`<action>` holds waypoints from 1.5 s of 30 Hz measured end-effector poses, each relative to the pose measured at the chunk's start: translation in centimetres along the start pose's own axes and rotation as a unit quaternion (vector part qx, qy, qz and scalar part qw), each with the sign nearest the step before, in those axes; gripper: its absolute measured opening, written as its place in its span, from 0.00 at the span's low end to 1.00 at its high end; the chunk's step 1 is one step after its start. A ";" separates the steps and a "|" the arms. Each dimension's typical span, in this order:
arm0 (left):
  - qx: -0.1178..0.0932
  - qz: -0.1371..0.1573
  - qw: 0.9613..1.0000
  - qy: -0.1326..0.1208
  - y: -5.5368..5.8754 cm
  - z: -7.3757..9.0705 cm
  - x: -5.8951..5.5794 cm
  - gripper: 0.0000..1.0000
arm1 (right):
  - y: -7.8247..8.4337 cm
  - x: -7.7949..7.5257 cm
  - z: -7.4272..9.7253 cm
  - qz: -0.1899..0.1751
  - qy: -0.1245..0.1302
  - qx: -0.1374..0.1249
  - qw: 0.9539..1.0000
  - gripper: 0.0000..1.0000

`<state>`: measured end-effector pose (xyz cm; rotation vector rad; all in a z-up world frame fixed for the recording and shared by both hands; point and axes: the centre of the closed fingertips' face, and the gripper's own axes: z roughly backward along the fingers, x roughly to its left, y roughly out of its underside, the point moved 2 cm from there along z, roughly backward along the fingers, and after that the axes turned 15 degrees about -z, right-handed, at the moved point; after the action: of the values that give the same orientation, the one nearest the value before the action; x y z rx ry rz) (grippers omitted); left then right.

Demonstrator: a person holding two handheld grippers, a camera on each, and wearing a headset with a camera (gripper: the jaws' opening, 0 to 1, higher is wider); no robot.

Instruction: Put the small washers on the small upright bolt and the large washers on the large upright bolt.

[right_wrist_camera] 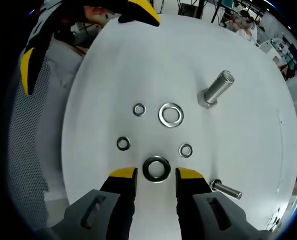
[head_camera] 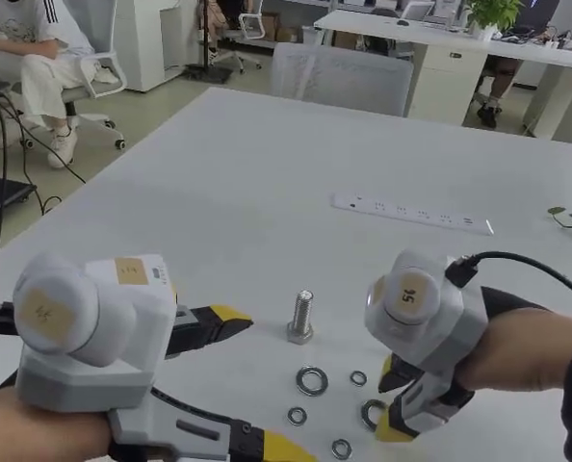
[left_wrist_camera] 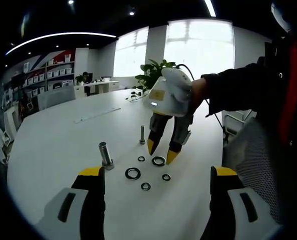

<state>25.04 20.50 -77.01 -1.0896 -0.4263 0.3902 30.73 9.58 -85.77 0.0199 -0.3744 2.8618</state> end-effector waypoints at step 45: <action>-0.002 0.004 1.000 -0.001 0.2 0.0 0.0 0.86 | 0.1 0.0 -0.4 -0.016 -0.003 0.009 1.000 0.24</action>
<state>25.06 20.60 -77.14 -1.0951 -0.4245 0.3972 30.75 9.61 -86.21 0.0381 -0.3453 2.8346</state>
